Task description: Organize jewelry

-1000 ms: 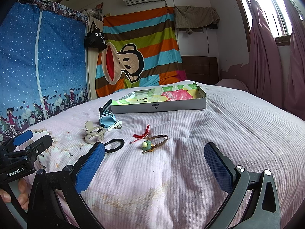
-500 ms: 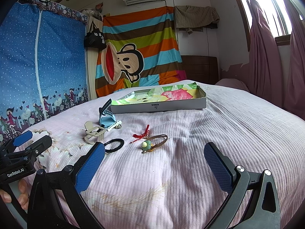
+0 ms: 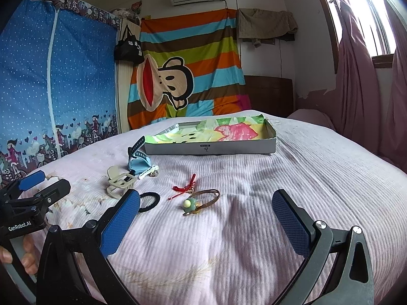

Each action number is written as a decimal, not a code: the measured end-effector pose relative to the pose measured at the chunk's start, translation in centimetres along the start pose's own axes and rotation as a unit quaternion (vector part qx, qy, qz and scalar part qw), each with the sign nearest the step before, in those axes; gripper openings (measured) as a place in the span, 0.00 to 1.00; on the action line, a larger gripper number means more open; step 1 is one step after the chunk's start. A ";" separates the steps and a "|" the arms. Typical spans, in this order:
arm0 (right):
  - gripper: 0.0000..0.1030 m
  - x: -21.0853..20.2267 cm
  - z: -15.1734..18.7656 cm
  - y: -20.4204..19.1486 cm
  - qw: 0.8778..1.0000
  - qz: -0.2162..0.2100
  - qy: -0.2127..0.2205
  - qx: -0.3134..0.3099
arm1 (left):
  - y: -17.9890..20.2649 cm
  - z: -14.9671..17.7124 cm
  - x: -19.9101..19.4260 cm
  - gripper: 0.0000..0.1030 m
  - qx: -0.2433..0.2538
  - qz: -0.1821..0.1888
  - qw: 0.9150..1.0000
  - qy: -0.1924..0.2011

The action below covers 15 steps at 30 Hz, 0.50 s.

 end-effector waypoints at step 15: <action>0.99 4.6 -1.4 1.5 1.000 -0.005 -0.026 0.001 | 0.6 -1.5 6.0 1.00 0.022 -0.006 0.997 -0.069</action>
Point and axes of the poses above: each gripper's, at about its wrist camera, not at the fingertips, and x roughly the way its jaws point, y to its right, z to its underside, the point moved 5 cm from there along x, roughly the way its jaws point, and after that the axes turned 13 degrees about -z, right-handed, at the moved point
